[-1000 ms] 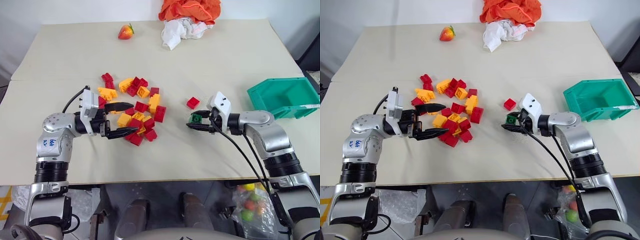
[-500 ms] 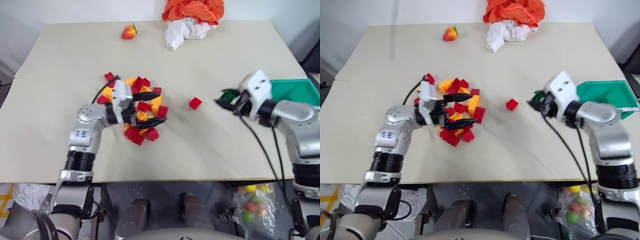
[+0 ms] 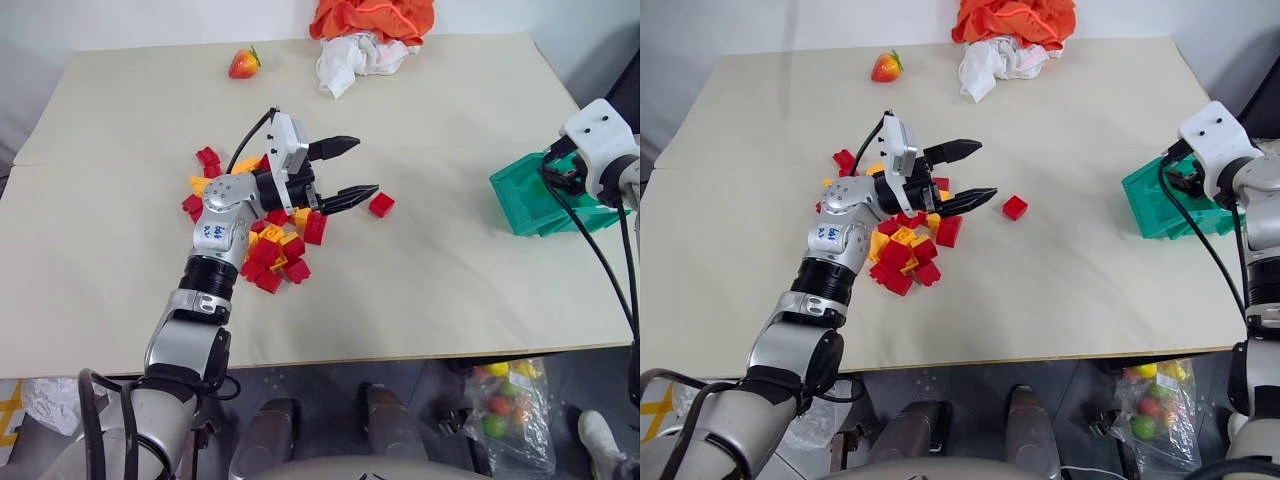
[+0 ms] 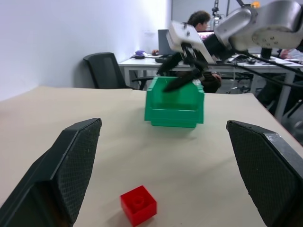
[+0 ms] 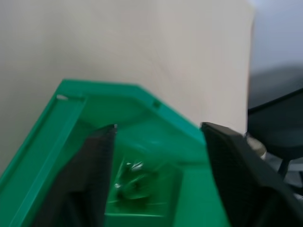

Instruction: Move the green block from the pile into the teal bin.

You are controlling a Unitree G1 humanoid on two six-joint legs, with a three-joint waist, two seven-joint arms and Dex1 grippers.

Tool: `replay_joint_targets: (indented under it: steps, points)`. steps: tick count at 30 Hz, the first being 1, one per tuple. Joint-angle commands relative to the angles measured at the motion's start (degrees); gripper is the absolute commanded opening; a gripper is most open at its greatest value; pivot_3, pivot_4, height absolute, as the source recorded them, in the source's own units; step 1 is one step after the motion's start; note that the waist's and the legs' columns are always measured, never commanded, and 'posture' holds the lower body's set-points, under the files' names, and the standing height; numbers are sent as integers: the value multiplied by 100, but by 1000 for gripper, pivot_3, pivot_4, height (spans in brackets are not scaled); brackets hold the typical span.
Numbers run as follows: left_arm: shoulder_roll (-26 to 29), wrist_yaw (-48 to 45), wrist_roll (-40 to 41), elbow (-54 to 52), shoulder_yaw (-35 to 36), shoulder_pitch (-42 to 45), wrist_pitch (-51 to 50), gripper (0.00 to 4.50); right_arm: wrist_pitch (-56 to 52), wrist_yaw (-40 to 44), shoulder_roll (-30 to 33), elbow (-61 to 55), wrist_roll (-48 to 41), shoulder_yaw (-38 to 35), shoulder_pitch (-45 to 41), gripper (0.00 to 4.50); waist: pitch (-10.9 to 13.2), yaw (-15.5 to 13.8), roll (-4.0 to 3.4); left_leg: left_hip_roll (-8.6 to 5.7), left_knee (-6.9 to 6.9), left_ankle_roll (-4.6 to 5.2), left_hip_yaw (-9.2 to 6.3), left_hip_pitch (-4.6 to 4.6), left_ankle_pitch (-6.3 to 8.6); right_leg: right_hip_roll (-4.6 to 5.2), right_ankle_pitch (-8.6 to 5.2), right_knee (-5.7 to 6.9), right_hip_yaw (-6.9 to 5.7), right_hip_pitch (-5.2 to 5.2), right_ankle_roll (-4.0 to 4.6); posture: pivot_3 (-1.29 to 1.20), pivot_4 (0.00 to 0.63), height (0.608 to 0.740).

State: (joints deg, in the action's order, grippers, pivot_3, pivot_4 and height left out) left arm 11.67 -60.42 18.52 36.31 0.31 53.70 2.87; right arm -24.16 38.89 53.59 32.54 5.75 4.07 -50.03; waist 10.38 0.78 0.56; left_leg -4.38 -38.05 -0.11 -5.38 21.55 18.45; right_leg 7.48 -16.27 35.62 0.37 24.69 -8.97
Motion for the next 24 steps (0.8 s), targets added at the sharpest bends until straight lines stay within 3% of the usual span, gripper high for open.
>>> replay_joint_targets:
  steps: [1, 6, 11, 15, 20, 24]
  points:
    - [156, -81, 132, -197, 174, 52, -33, 4500, -49, -25, 27, -172, 7, -174, -271, 4274, 0, -4, 0, 0, -1, 0, 0, 0, 0, 0, 0, 0, 0, 0, 0, 0, 150, 740]
    - [688, 81, 445, -961, 536, -387, -837, 4500, 97, 352, -199, -779, -539, -459, -229, 4435, -1, 22, -1, 4, -1, 0, -6, 1, 0, -1, 0, 0, -1, 0, 0, 0, 150, 740]
    - [1561, 5, 735, -2061, 794, -1224, -1747, 4500, 78, 1372, -500, -1661, -1429, -642, 501, 4435, -1, 73, -1, 9, -1, -2, -20, 1, 1, -3, 0, 1, -7, -3, 0, 0, 150, 740]
    - [2337, -109, 836, -2656, 1160, -2078, -1985, 4500, 848, 2405, -771, -2051, -2237, -849, 1227, 4435, -1, 71, -1, 5, -7, -2, -22, 1, 1, 1, 0, 3, -6, -5, 0, 0, 150, 740]
    - [3026, -78, 990, -2972, 1870, -3192, -2143, 4500, 1933, 3129, -980, -1442, -2337, -774, 1670, 4435, 0, 60, -4, 6, -6, -2, -25, -1, 2, 2, 0, 2, -6, -8, 0, 0, 150, 740]
    - [3252, 13, 1133, -3068, 2350, -3762, -2213, 4500, 2354, 3222, -1116, -911, -2256, -747, 1639, 4435, 0, 56, -4, 7, -8, -2, -28, -7, 2, 2, -1, 0, -7, -15, 1, 0, 150, 740]
